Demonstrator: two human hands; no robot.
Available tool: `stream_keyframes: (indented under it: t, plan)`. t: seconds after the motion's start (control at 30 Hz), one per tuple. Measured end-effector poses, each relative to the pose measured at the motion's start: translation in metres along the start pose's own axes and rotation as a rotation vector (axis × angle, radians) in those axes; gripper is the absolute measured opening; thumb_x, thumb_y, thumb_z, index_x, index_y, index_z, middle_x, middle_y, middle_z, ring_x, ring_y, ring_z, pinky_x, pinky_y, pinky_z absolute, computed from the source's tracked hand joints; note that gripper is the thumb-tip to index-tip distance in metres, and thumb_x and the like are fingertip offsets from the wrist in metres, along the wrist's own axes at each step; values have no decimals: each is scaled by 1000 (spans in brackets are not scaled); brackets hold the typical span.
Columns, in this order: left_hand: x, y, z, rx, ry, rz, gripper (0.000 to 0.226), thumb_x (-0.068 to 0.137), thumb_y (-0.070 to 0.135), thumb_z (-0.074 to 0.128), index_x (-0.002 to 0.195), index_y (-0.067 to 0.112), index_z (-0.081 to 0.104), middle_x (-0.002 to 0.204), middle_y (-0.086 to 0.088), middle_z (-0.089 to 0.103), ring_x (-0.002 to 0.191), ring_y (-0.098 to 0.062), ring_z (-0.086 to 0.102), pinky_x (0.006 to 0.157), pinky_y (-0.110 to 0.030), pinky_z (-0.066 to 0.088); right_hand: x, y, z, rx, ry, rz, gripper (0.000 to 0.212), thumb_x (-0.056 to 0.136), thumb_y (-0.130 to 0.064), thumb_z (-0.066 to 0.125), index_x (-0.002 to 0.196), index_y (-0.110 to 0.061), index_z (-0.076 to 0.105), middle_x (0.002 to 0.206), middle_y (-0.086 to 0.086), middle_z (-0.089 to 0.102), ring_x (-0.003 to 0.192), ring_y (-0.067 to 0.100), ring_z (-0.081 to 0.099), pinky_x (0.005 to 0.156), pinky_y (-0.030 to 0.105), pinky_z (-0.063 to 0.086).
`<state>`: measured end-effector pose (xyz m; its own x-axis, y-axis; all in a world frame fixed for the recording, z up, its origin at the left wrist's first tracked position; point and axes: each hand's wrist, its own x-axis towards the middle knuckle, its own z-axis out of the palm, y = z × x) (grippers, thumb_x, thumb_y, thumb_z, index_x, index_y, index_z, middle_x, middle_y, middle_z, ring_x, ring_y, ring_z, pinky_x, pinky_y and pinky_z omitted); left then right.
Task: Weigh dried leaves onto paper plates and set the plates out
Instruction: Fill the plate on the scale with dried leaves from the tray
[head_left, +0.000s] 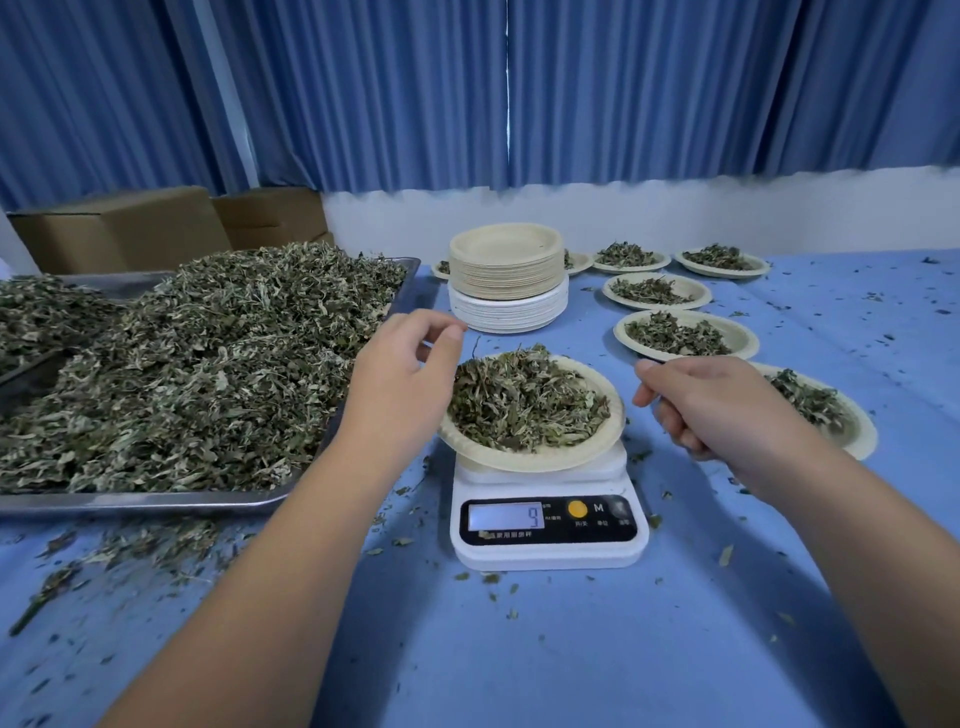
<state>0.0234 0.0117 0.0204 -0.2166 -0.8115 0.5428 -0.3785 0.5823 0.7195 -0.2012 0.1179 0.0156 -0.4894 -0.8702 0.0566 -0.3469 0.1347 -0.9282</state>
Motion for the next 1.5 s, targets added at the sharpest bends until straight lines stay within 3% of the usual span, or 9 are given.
stream_keyframes:
  t: [0.1, 0.37, 0.53, 0.97, 1.1, 1.2, 1.27, 1.4, 1.5]
  plan:
    - [-5, -3, 1, 67, -55, 43, 12, 97, 31, 51, 102, 30, 62, 102, 11, 56, 93, 8, 50, 74, -5, 37, 1, 2, 0, -12, 9, 21, 35, 94, -38, 57, 77, -9, 66, 49, -1, 48, 38, 12, 37, 37, 22, 31]
    - [-9, 1, 2, 320, -293, 171, 52, 90, 54, 51, 139, 36, 45, 133, 11, 48, 124, -10, 44, 104, -41, 38, -1, 4, 7, -52, -1, 23, 32, 94, -39, 57, 83, -10, 65, 47, -4, 49, 42, 14, 40, 39, 22, 34]
    - [-4, 3, 5, 456, -335, 197, 49, 91, 54, 53, 137, 38, 45, 131, 11, 51, 125, -11, 43, 99, -37, 41, -2, 3, 9, -84, -1, 3, 32, 94, -38, 56, 81, -10, 65, 47, -4, 50, 41, 14, 40, 41, 24, 35]
    - [-2, 7, 8, 288, -315, 251, 17, 93, 19, 62, 108, 23, 68, 104, 5, 59, 96, -10, 51, 84, -24, 40, 2, 5, 3, -33, 14, -4, 31, 94, -39, 57, 81, -12, 67, 48, -4, 51, 39, 12, 41, 38, 20, 34]
    - [-6, 13, 4, 105, -186, 199, 15, 90, 15, 66, 98, 27, 70, 94, 20, 58, 90, 2, 49, 79, -3, 34, 2, 5, 3, -44, 11, -5, 32, 94, -39, 57, 80, -12, 67, 48, -5, 50, 40, 12, 41, 38, 20, 35]
    - [-8, 13, 3, -63, -141, 79, 17, 90, 17, 66, 91, 33, 68, 97, 20, 62, 86, -7, 60, 84, -20, 49, 1, 4, 3, -41, 11, -3, 32, 94, -39, 57, 81, -12, 67, 49, -4, 51, 40, 12, 41, 39, 21, 35]
    - [-9, 12, 0, -128, -95, 24, 17, 90, 17, 66, 91, 34, 69, 93, 15, 65, 76, -7, 62, 74, -30, 53, 0, 5, 2, -35, 12, 1, 32, 94, -39, 57, 82, -11, 67, 50, -3, 50, 41, 12, 41, 38, 21, 35]
    - [-4, 8, -12, -153, 16, -4, 22, 91, 15, 65, 86, 36, 66, 74, 19, 62, 52, 8, 50, 48, -7, 37, -2, 3, 2, -37, 14, 3, 31, 94, -38, 57, 82, -10, 67, 50, -3, 50, 41, 12, 41, 40, 23, 35]
    - [0, 0, -25, -97, 102, -39, 17, 92, 16, 63, 90, 33, 66, 68, 18, 57, 46, 9, 46, 41, -7, 30, -2, 3, 3, -44, 13, -4, 31, 94, -37, 57, 82, -10, 67, 50, -3, 50, 40, 11, 41, 40, 23, 35]
